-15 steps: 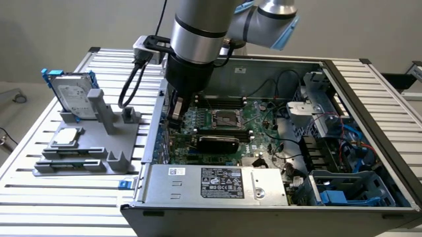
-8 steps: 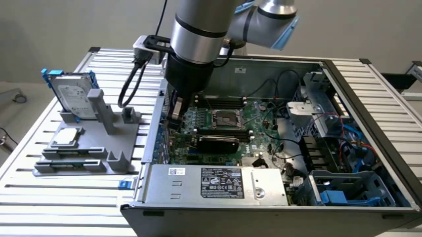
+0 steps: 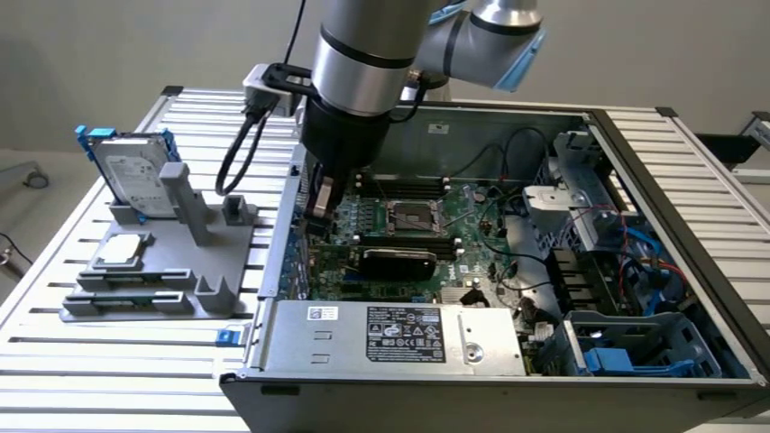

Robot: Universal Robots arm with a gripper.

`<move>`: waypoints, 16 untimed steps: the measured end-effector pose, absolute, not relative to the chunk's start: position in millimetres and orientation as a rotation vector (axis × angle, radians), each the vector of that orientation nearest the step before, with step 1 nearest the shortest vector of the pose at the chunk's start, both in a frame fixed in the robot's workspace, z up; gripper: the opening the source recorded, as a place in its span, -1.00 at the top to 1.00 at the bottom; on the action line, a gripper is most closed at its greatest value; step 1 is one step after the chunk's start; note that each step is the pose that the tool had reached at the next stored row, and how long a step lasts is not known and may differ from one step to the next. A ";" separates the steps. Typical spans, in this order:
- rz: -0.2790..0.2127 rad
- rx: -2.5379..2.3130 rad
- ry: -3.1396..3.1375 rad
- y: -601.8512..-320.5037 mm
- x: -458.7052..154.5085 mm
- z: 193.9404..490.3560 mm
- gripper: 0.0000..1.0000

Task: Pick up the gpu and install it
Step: 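Press down on the gpu until it lock into place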

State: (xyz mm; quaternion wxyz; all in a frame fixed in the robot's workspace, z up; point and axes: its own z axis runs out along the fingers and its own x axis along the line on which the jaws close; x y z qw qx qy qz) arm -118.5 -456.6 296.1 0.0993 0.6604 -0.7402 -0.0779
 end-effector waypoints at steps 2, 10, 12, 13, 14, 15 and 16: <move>-0.232 1.952 -2.188 -456.1 -118.5 296.0 0.79; -0.238 1.949 -2.184 -454.9 -118.3 296.1 0.79; -0.239 1.947 -2.183 -454.9 -117.7 297.1 0.79; -0.240 1.947 -2.183 -454.9 -117.6 297.7 0.79; -0.240 1.947 -2.183 -455.1 -117.5 298.1 0.79; -0.239 1.947 -2.182 -455.3 -117.5 298.5 0.79; -0.239 1.946 -2.182 -455.8 -117.5 298.8 0.79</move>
